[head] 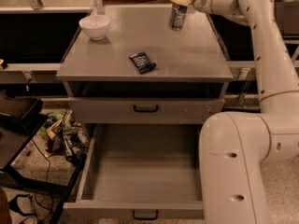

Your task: Pick redbull can from middle drawer and place on counter

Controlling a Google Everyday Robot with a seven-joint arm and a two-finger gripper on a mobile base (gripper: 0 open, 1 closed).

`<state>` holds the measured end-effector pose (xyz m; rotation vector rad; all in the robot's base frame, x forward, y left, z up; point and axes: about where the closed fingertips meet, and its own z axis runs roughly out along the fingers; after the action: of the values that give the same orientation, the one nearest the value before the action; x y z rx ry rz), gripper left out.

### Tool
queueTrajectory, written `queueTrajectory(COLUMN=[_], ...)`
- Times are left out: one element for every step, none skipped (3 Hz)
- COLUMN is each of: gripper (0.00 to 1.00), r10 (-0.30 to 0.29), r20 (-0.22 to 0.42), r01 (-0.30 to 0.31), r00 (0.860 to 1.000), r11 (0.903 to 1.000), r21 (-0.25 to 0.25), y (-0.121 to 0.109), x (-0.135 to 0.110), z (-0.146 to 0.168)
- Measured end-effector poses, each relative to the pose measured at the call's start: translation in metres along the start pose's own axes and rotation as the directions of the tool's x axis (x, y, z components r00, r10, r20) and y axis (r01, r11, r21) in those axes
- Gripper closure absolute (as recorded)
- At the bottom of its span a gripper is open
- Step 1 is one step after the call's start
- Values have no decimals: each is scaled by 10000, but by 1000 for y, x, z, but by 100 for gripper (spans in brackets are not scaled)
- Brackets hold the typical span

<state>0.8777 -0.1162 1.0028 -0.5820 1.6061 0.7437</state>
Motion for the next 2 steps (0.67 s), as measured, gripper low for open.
queueTrajectory(gripper=[100, 100], r10=[-212, -1088], r20=[195, 96], r01=[206, 1083], r00=[9996, 9940], r11=[9993, 9932], r21=[308, 419], y=[-19, -27], x=[22, 44], z=[20, 38])
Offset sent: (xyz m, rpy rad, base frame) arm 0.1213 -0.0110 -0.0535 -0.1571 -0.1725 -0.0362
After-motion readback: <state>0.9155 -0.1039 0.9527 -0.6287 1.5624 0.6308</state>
